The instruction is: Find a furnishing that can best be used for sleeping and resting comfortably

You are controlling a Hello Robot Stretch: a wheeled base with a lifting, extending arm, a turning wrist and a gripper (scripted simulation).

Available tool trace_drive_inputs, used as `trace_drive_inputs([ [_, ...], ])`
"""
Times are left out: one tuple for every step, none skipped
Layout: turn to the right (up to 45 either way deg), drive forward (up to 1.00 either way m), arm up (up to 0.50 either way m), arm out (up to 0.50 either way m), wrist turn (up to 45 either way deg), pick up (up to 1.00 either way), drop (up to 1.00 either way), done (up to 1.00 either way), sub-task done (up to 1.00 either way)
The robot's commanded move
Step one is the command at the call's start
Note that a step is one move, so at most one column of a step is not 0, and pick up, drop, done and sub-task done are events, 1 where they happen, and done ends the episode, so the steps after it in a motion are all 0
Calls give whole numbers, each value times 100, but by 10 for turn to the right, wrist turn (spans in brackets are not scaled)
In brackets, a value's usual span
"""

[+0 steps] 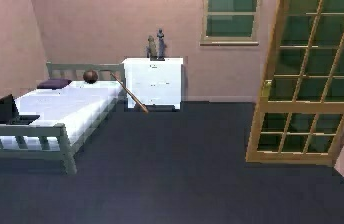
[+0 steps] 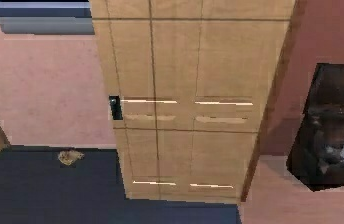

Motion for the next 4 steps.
trace_drive_inputs([
  [0,85,0,0,0,0,0,0,0],
  [-450,0,0,0,0,0,0,0,0],
  [-240,0,0,0,0,0,0,0,0],
  [0,50,0,0,0,0,0,0,0],
])
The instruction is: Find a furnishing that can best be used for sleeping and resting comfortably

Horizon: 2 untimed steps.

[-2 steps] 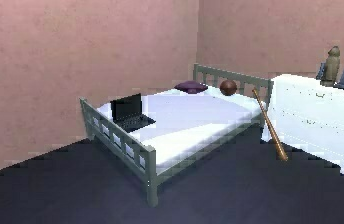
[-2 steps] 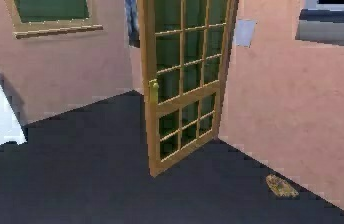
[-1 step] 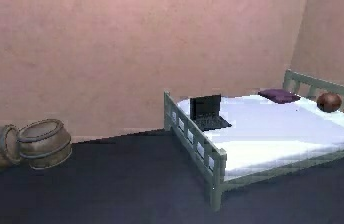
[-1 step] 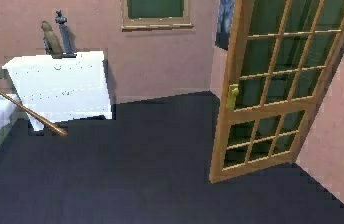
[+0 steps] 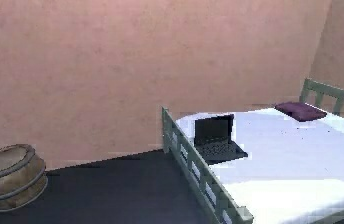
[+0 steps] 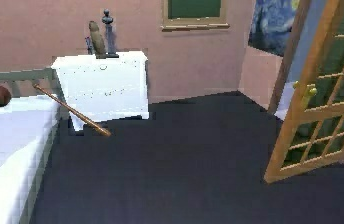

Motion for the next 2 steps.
trace_drive_inputs([
  [330,0,0,0,0,0,0,0,0],
  [0,0,0,0,0,0,0,100,0],
])
